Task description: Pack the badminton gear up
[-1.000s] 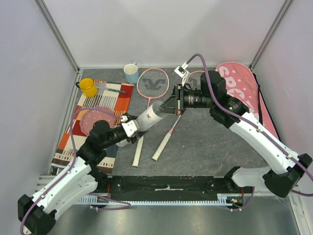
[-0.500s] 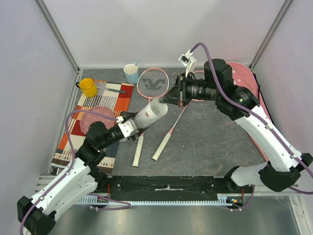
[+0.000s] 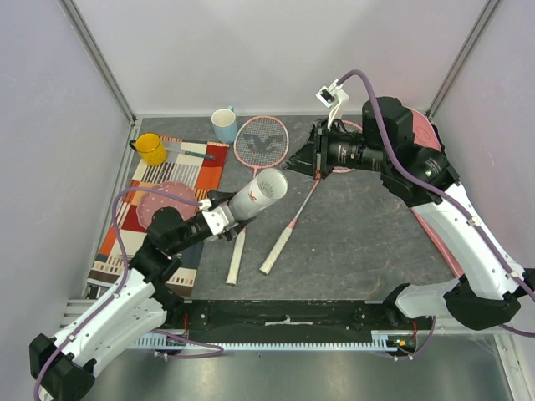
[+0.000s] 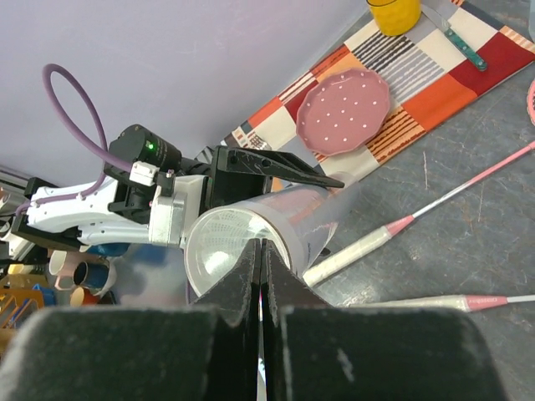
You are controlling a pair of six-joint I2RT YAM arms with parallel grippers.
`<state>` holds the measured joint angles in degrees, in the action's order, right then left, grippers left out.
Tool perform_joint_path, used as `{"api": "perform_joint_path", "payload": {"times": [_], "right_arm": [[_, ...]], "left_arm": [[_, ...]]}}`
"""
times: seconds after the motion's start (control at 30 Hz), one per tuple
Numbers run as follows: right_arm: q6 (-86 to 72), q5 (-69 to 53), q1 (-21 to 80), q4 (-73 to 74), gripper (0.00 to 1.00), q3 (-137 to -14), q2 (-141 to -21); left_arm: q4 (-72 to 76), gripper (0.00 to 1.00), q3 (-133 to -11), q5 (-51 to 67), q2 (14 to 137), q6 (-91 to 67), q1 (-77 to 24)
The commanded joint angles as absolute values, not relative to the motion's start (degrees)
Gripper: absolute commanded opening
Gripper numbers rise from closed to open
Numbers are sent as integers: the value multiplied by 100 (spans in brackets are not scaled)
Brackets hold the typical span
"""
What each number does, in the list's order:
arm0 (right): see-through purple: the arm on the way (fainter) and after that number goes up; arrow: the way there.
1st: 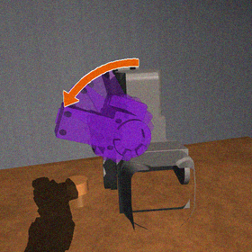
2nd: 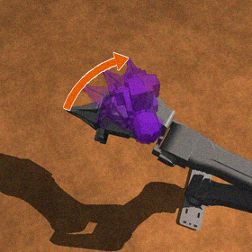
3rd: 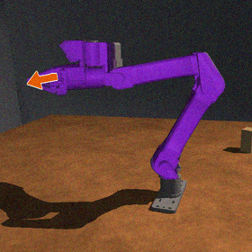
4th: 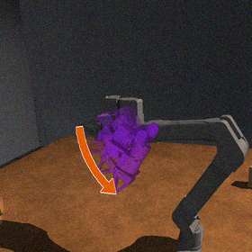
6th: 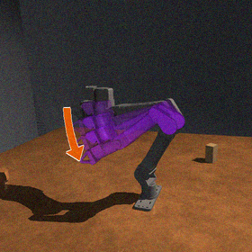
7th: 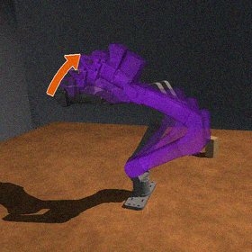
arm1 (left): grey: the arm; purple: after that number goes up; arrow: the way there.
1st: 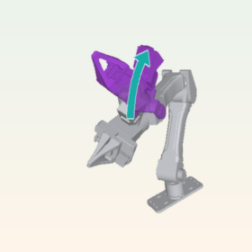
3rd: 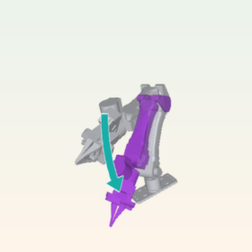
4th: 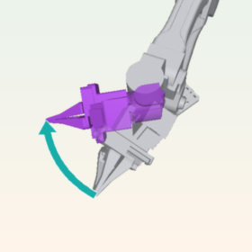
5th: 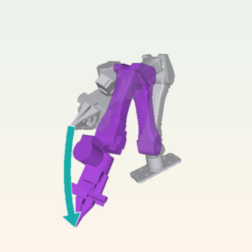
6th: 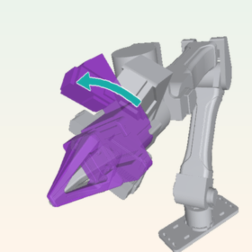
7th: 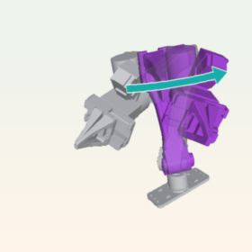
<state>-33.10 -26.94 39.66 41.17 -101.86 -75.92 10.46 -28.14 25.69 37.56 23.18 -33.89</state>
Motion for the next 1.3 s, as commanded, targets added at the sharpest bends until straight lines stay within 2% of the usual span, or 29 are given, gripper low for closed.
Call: {"api": "perform_joint_path", "payload": {"times": [0.0,0.23,0.37,0.47,0.57,0.73,0.8,0.9,1.0,1.03,1.1,1.13,1.17,1.2,1.27], "right_arm": [[-3234,-2688,3973,3991,0,-10170,-7497],[-3560,-2541,4482,3384,0,-8781,-7418],[-3050,-1838,4474,4043,0,-10041,-7488],[-2910,-1741,4447,4262,0,-10938,-7637],[-2690,-1434,4360,4692,0,-11450,-7734],[-2742,-1836,4324,4694,0,-11417,-7761],[-2830,-2116,4324,4493,0,-11076,-7708],[-2830,-1900,4324,4421,0,-10592,-7506],[-2655,-874,4324,4726,3,-10415,-7269],[-2611,426,4316,4894,3,-10406,-7199],[-2488,1952,4315,5411,7,-10328,-6962],[-2470,3074,4298,5527,10,-10144,-6743],[-2435,3537,4298,5598,14,-10003,-6611],[-2304,3751,4280,5564,24,-9837,-6479],[-2102,3649,4254,5372,35,-9388,-6180]], "left_arm": [[1529,28,-3094,2663,3744,2241,-3428],[1529,28,-3103,2663,3744,2241,-3428],[1521,28,-3103,2689,3753,2224,-3428],[1529,28,-3111,2689,3762,2215,-3428],[1521,28,-3103,2689,3736,2215,-3428],[1512,28,-3103,2681,3709,2224,-3428],[1521,28,-3103,2681,3709,2224,-3428],[1512,28,-3111,2672,3700,2224,-3428],[1529,28,-3216,2689,3779,1987,-3436],[1381,29,-3469,2707,3866,1847,-3454],[1004,28,-3918,2725,4252,1215,-3498],[602,27,-4442,2759,4384,760,-3507],[441,27,-4673,2864,4682,504,-3507],[352,27,-5024,2935,4806,249,-3507],[316,27,-5237,3206,5104,-487,-3507]]}}
